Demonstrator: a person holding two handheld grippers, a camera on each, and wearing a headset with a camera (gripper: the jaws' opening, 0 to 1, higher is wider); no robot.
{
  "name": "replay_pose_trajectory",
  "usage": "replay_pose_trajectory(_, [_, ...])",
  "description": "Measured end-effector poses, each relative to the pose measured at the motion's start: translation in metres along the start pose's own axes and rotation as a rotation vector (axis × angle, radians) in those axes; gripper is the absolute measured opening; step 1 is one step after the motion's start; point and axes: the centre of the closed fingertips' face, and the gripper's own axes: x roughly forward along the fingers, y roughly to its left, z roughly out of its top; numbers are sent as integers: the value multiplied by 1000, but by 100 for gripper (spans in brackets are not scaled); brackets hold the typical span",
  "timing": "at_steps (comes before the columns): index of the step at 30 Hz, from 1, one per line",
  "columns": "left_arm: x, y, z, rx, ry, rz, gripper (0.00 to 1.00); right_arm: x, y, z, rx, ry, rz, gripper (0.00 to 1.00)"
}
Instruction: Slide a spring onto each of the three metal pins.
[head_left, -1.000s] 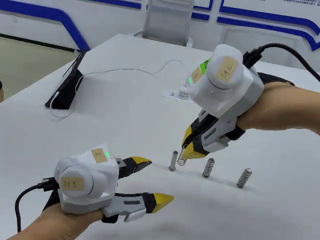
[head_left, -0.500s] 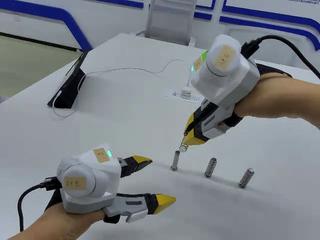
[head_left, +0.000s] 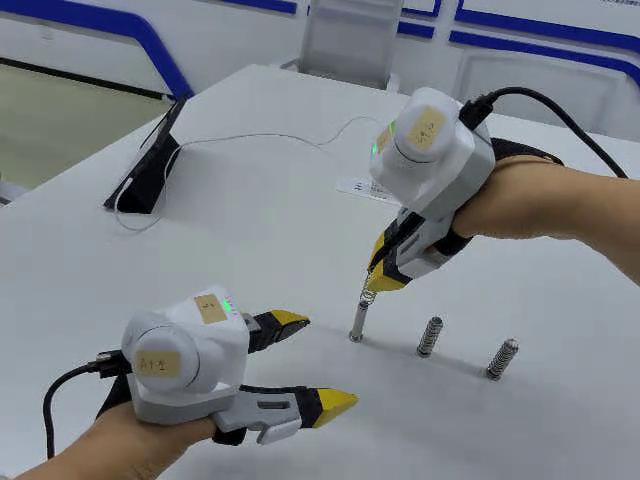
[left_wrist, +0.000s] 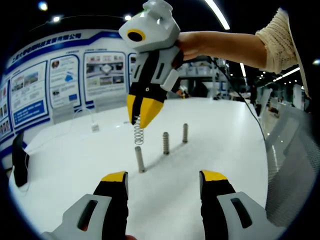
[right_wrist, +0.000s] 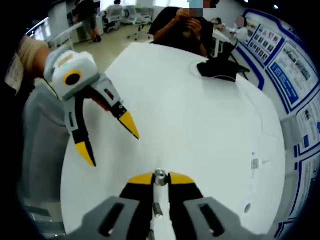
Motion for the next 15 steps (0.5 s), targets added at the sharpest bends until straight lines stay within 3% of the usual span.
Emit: replay_pose_trajectory(15, [-1, 2, -3, -10, 5, 2, 58, 13, 0, -5, 26, 20, 22, 12])
